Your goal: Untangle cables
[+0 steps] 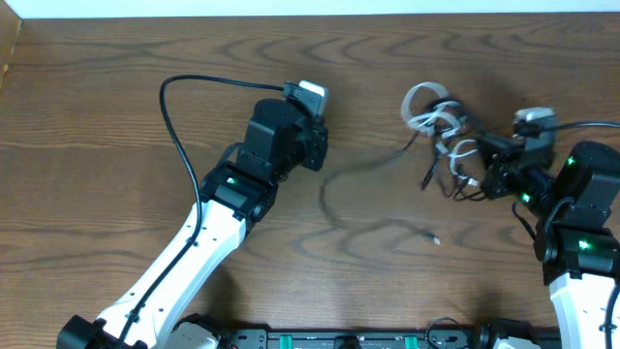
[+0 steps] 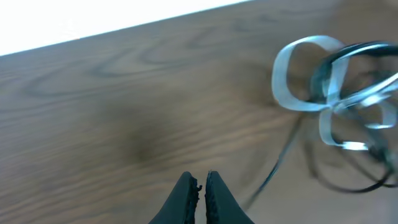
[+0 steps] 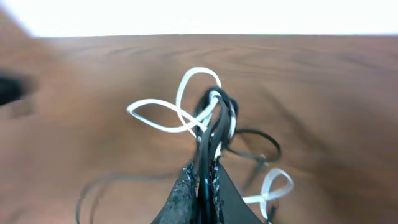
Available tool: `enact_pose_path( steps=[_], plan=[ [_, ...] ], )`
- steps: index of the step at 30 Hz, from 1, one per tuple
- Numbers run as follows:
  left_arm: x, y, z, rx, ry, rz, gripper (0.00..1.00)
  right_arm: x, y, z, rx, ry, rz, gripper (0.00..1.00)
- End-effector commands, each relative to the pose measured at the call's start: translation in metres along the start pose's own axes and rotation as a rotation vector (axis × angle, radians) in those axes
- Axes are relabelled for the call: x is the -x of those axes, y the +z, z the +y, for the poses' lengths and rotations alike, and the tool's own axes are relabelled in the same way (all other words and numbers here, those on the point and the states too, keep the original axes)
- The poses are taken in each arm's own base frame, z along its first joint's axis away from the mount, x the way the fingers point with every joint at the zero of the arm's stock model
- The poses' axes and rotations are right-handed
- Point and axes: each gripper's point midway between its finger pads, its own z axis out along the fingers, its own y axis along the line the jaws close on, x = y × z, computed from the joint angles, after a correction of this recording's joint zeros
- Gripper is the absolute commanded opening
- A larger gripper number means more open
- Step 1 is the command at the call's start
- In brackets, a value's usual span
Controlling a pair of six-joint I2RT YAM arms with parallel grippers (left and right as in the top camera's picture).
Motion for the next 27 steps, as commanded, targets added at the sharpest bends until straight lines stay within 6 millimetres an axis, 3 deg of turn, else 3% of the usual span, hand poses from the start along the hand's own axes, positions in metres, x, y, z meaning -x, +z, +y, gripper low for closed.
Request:
enact_pose_path(
  steps=[1,9,14,20,27],
  plan=[
    [0.001,-0.004,-0.028,-0.168,0.061,0.000,0.08,0.005,-0.014,0.071,0.409,-0.212,-0.066,0.01],
    [0.002,-0.008,-0.048,-0.287,0.092,-0.009,0.08,0.004,-0.031,0.103,0.614,-0.314,-0.130,0.01],
    [0.002,-0.010,-0.053,-0.315,0.093,-0.012,0.08,0.004,-0.031,0.103,0.616,-0.314,-0.131,0.01],
    [0.000,-0.018,-0.073,-0.442,0.095,-0.005,0.08,0.005,-0.032,0.104,0.621,-0.316,-0.134,0.01],
    [-0.001,-0.024,-0.084,-0.515,0.107,-0.003,0.08,0.012,-0.042,0.116,0.709,-0.356,-0.188,0.01]
  ],
)
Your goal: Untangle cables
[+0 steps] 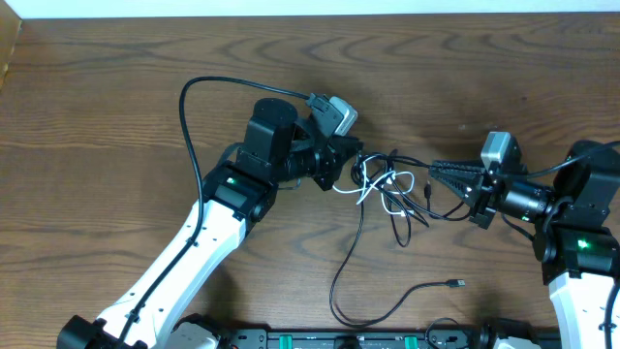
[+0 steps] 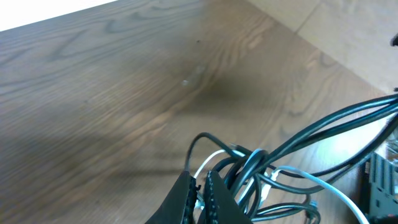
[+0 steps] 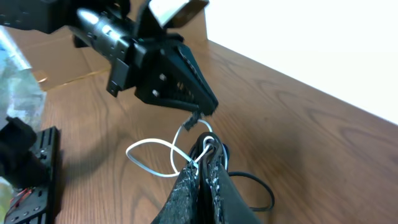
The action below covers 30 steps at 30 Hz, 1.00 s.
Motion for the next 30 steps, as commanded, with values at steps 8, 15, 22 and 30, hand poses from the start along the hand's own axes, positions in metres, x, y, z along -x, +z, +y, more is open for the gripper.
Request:
enact_pose_path(
  steps=[8,15,22,30],
  plan=[
    [0.002,-0.002,-0.012,-0.069,0.034,-0.007,0.08,0.014,0.000,0.021,0.123,-0.052,-0.061,0.01],
    [0.002,-0.003,-0.026,-0.152,0.034,-0.007,0.08,0.019,0.000,0.015,0.096,-0.055,-0.064,0.01],
    [-0.001,-0.005,-0.034,-0.199,0.039,0.003,0.27,0.025,0.001,-0.002,0.010,-0.044,-0.061,0.01],
    [-0.004,-0.005,-0.033,-0.195,0.046,0.014,0.78,0.023,0.000,-0.013,-0.056,-0.031,-0.046,0.01]
  ],
)
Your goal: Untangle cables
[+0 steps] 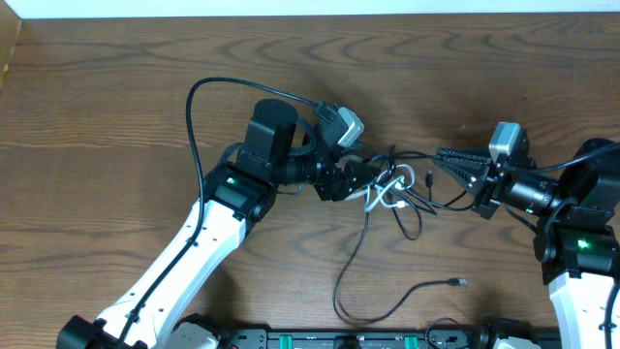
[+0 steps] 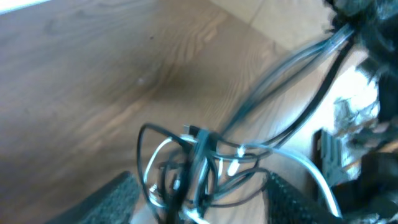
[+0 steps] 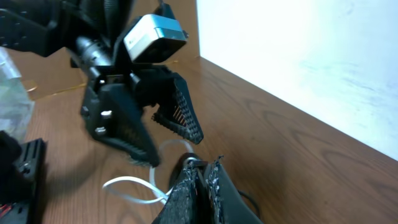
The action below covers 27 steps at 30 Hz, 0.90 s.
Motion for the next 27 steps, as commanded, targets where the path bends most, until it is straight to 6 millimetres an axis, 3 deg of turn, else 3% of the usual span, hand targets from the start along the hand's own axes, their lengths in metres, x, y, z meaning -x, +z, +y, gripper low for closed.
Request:
enact_pose_path(
  steps=[1,8,14,18,27],
  plan=[
    [0.002,-0.001,-0.004,-0.018,0.020,-0.006,0.81,0.002,0.001,-0.003,-0.018,0.012,0.003,0.01],
    [-0.001,-0.001,-0.004,-0.019,0.011,0.006,0.84,0.007,0.001,-0.003,-0.018,0.026,-0.009,0.01],
    [-0.004,-0.001,0.003,0.022,0.069,0.016,0.84,0.018,0.000,0.015,0.094,-0.012,-0.052,0.01],
    [-0.005,-0.001,0.006,0.038,0.082,0.020,0.84,0.021,0.000,0.016,0.103,-0.008,-0.059,0.01],
    [-0.005,-0.001,0.006,0.038,0.085,0.021,0.84,0.051,-0.003,0.019,0.124,-0.028,-0.122,0.01]
  ],
)
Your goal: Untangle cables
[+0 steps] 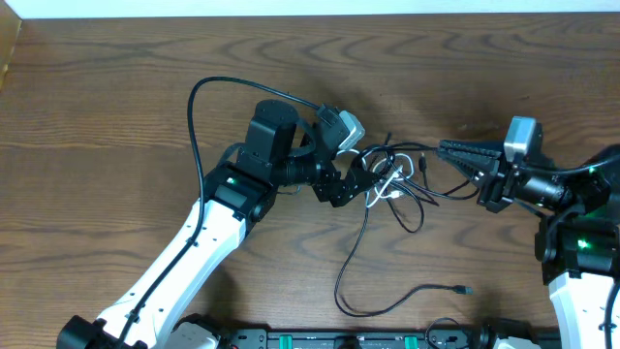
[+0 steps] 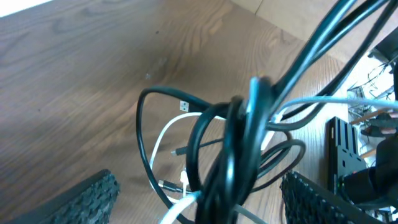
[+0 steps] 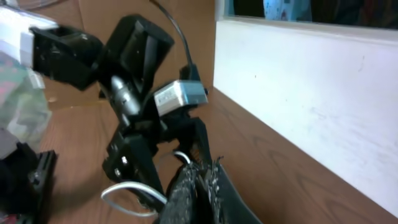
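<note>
A knot of black and white cables (image 1: 392, 179) hangs over the table's middle. My right gripper (image 1: 442, 147) is shut on black strands that run out of the knot, and the wrist view shows its fingers (image 3: 202, 167) pressed together on them. My left gripper (image 1: 355, 179) stands open at the knot's left side. Its two fingers (image 2: 81, 199) are spread wide, with the black bundle (image 2: 233, 143) and a white strand between them, untouched. A loose black tail (image 1: 341, 281) runs toward the front and ends in a plug (image 1: 463, 289).
The left arm's own black lead (image 1: 208, 92) arcs over the table behind its wrist. A dark rail (image 1: 339, 339) lines the front edge. In the right wrist view a white wall (image 3: 323, 93) rises behind the table, with the left arm (image 3: 134, 93) straight ahead.
My right gripper has drawn back a little to the right, still shut on the strands. The knot now sits deeper between the open left fingers. The loose plug has slid slightly right.
First my right gripper held the knot at the far right while the left gripper was shut well to the left. Then the knot was at mid-table with the shut left fingers against it. Later the left gripper was open at the knot, and it remains so.
</note>
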Available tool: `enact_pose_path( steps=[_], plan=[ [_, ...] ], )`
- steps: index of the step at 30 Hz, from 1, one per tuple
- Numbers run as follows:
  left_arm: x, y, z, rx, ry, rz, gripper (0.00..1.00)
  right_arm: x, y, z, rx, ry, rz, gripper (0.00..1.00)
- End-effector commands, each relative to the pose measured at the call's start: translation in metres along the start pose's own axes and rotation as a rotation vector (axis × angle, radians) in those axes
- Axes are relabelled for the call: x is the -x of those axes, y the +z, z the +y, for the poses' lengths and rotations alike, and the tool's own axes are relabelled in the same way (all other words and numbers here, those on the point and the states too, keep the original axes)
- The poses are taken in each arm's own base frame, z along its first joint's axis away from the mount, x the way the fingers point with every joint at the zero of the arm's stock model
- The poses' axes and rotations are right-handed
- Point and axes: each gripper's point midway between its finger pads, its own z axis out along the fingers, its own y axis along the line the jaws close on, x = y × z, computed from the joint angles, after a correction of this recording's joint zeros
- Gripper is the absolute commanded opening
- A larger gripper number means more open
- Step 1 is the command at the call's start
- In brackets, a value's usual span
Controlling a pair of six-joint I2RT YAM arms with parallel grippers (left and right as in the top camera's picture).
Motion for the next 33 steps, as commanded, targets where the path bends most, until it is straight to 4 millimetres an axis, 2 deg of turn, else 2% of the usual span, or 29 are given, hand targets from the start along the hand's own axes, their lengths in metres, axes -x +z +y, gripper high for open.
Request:
enact_pose_path(
  steps=[1,8,9,10,11,13,18,25,26,27,28,29,30,31,33],
  plan=[
    [0.001,-0.001,0.002,0.010,0.023,-0.001,0.84,0.009,0.001,0.006,0.031,0.061,-0.015,0.01],
    [-0.001,-0.001,0.002,0.010,0.019,0.003,0.84,0.018,0.001,0.005,0.024,0.041,-0.032,0.01],
    [-0.002,-0.001,0.002,0.010,0.019,0.004,0.79,0.019,0.001,0.003,0.013,0.045,-0.035,0.01],
    [-0.002,-0.001,0.002,0.010,0.018,0.004,0.67,0.020,0.001,0.000,0.000,0.046,-0.038,0.01],
    [-0.003,-0.001,0.002,0.010,0.018,0.005,0.50,0.020,0.001,-0.003,-0.017,0.050,-0.040,0.01],
    [-0.002,-0.001,0.002,0.010,0.018,0.005,0.08,0.020,0.001,-0.006,-0.038,0.050,-0.043,0.01],
    [-0.002,-0.001,0.002,0.012,0.021,0.001,0.07,0.020,-0.001,-0.021,-0.126,0.065,-0.050,0.01],
    [0.003,-0.001,0.003,0.016,0.034,-0.014,0.08,0.017,-0.001,-0.024,-0.141,0.100,-0.044,0.01],
    [0.004,-0.001,0.003,0.016,0.039,-0.019,0.07,0.014,-0.001,-0.027,-0.157,0.116,-0.039,0.06],
    [0.005,-0.001,0.003,0.017,0.042,-0.024,0.07,0.010,-0.002,-0.032,-0.187,0.142,-0.033,0.19],
    [0.006,-0.001,0.003,0.017,0.045,-0.027,0.08,0.006,-0.003,-0.038,-0.222,0.169,-0.026,0.37],
    [0.007,-0.001,0.004,0.018,0.049,-0.031,0.08,0.001,-0.005,-0.044,-0.260,0.196,-0.017,0.45],
    [0.008,-0.001,0.004,0.018,0.051,-0.033,0.08,-0.005,-0.007,-0.051,-0.306,0.224,-0.005,0.46],
    [0.008,-0.001,0.004,0.019,0.053,-0.036,0.07,-0.013,-0.010,-0.058,-0.357,0.259,0.009,0.51],
    [0.009,-0.001,0.009,0.049,0.050,-0.036,0.08,-0.025,-0.015,-0.070,-0.440,0.314,0.036,0.76]
  ],
)
